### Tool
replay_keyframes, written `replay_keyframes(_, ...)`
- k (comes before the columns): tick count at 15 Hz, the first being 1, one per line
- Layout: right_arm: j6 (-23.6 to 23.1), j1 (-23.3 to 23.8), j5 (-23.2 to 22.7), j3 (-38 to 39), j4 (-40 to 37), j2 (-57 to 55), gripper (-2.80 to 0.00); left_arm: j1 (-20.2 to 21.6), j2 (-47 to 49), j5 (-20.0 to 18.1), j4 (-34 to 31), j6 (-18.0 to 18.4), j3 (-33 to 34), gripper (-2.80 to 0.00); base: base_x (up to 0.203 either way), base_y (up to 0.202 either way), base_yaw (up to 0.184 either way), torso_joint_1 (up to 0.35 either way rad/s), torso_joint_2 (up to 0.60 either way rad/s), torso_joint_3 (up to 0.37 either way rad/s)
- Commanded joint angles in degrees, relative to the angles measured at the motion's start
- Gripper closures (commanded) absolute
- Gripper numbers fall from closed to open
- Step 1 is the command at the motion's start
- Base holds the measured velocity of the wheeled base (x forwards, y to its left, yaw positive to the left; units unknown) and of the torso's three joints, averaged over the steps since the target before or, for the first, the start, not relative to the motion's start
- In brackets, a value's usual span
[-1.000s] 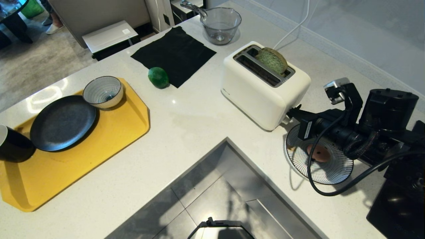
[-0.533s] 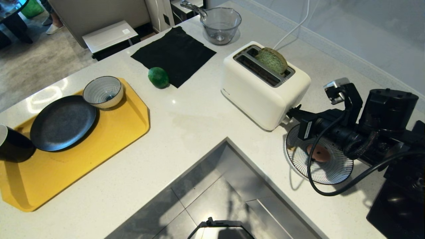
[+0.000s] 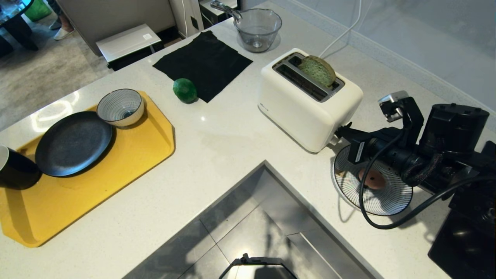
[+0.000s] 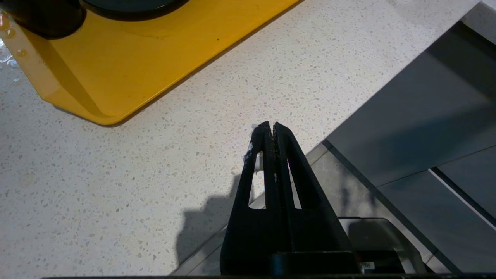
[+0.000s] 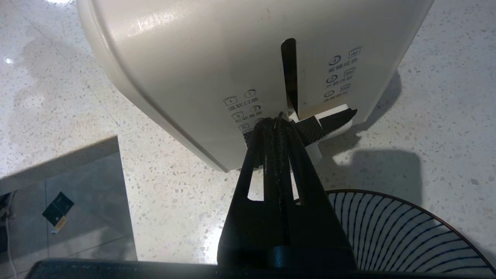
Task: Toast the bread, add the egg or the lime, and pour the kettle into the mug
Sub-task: Use a bread toaster
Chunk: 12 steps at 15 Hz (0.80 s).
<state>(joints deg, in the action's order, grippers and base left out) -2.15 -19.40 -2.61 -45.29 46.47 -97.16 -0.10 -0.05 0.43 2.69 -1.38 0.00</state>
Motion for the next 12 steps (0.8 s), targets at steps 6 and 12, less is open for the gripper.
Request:
replay_keyframes(6, -0.23, -0.03, -0.12, -0.04, 0.29, 0.54, 0.0, 0.01, -0.04, 0.01, 0.03, -0.03, 0.88, 0.0, 0.0, 0.0, 0.0, 0.0, 0.0, 0.0)
replay_keyframes(12, -0.4, -0.03, -0.12, 0.11, 0.29, 0.92, 0.0, 0.01, -0.04, 0.01, 0.03, -0.03, 0.88, 0.0, 0.0, 0.0, 0.0, 0.0, 0.0, 0.0)
